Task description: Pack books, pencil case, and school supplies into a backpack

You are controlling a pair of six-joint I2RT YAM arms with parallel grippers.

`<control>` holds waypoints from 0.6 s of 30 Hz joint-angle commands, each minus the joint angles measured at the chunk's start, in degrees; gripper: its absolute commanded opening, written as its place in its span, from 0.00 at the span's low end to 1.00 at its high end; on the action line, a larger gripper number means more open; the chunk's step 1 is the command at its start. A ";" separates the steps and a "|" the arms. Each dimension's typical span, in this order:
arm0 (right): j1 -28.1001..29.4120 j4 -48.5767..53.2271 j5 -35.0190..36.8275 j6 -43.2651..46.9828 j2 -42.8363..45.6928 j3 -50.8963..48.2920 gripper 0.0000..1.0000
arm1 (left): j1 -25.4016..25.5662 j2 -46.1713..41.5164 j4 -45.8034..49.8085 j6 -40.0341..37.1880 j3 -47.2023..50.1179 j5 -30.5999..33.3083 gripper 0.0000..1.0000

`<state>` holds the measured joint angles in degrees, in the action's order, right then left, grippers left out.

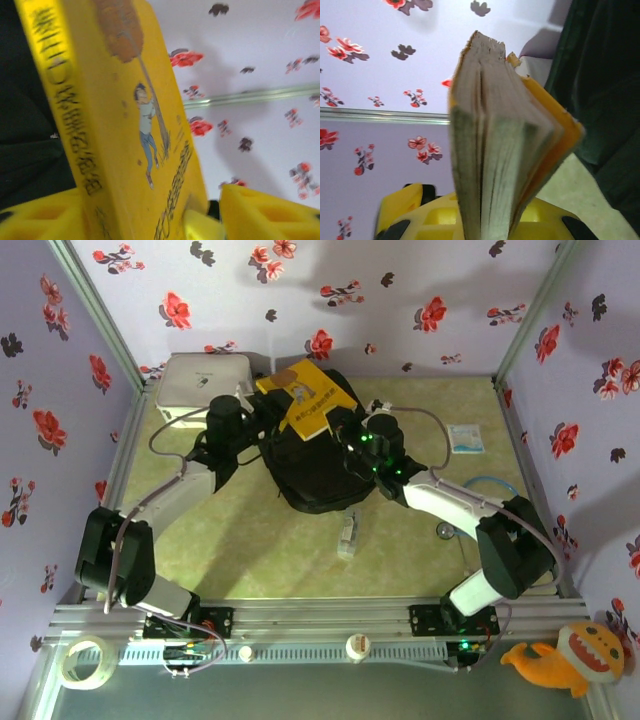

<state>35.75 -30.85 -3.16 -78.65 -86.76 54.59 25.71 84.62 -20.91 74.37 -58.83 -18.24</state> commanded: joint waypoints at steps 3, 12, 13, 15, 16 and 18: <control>-3.29 4.61 2.36 8.51 9.53 -3.75 0.01 | 0.21 -4.93 12.68 -16.99 -0.79 -1.78 0.88; -10.41 24.75 6.45 17.51 27.08 -9.44 0.00 | 5.50 -2.38 39.63 -47.39 -10.50 -1.51 1.00; -11.05 27.17 7.27 18.41 28.98 -9.66 0.00 | 6.76 -1.36 41.93 -50.28 -11.79 -1.44 1.00; -12.18 31.51 8.84 19.99 32.17 -9.85 0.00 | 9.25 0.60 45.93 -55.26 -14.38 -0.51 1.00; -12.73 33.69 9.64 20.75 33.57 -9.78 0.00 | 10.95 1.78 47.61 -57.46 -15.71 0.66 1.00; -13.57 37.78 11.17 21.75 35.95 -9.46 0.00 | 14.26 3.89 50.27 -61.44 -18.10 3.42 1.00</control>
<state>23.09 1.93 3.84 -60.93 -53.93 44.71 36.77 85.97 19.97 24.99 -73.73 -17.78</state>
